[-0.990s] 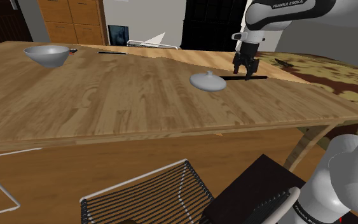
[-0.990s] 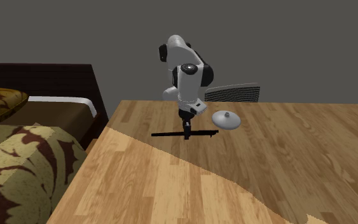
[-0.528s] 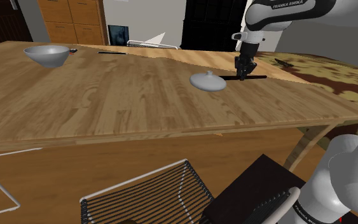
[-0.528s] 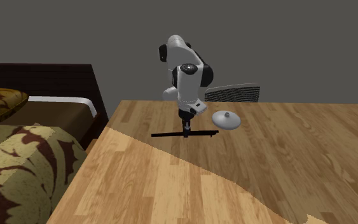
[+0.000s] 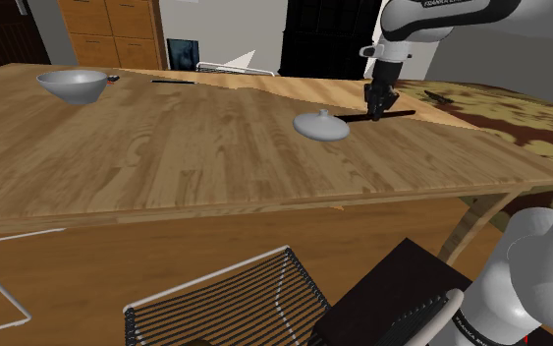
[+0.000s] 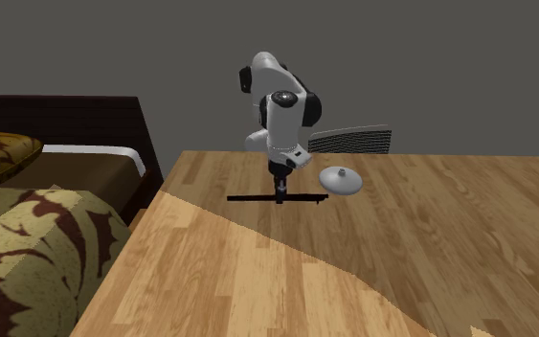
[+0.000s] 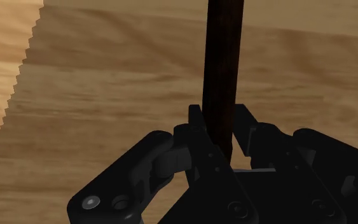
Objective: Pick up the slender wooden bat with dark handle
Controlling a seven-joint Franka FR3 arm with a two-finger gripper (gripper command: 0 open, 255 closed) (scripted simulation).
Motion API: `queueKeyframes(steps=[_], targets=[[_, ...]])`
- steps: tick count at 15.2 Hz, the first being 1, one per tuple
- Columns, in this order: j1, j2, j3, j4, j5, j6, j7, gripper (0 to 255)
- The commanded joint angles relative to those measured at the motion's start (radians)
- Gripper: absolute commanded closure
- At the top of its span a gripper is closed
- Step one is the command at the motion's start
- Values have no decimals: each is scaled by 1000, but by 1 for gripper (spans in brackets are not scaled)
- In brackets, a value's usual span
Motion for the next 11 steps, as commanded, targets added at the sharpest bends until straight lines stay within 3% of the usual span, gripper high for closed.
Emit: queueKeyframes(steps=[1,11], targets=[[1,4,1,29,3,-27,0,255],[2,30,-1,190,17,-165,-13,255]])
